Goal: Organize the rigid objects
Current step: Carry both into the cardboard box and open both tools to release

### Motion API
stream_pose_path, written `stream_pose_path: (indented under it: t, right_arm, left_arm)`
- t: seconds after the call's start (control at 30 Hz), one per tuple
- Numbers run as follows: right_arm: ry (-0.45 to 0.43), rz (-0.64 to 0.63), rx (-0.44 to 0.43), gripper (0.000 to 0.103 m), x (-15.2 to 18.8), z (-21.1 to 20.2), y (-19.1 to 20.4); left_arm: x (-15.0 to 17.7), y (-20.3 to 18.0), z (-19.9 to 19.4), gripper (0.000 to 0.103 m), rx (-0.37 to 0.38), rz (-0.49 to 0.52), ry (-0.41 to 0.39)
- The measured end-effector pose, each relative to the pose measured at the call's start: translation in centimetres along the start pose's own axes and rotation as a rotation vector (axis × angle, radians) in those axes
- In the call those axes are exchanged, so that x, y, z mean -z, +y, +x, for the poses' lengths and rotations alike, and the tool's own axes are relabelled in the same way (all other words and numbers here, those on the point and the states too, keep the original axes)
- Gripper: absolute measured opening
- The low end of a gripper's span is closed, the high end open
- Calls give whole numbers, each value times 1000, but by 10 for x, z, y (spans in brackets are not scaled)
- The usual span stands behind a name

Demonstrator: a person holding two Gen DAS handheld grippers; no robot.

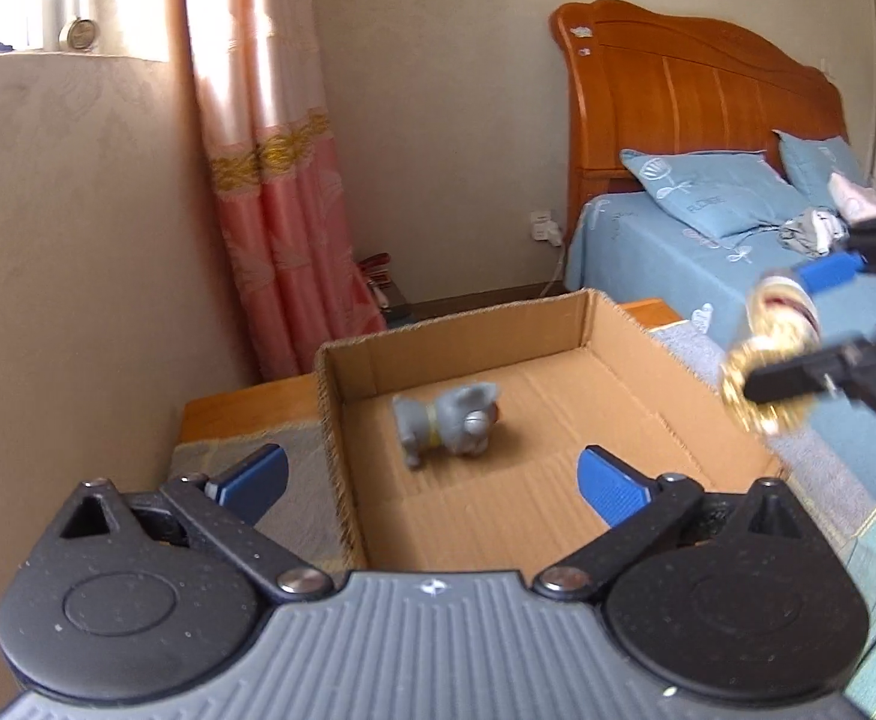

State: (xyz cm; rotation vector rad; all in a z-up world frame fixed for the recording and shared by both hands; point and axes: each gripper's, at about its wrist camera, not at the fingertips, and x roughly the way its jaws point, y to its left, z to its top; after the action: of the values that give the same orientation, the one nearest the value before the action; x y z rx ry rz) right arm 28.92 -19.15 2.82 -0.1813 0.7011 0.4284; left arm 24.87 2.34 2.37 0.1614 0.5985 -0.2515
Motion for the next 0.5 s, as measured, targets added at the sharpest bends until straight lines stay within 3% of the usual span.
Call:
stream_pose_path:
  t: [0.37,0.4,0.5]
  right_arm:
    - [50,46,47,97,-41,56,-13]
    - [51,54,50,102,-44,59,-14]
    - [46,73,51,103,-45,56,-16]
  left_arm:
    - [52,18,-46,102,-156,-122,-31]
    - [56,19,-47,102,-160,-124,-18]
    - [63,21,-48,102,-152,-136,12]
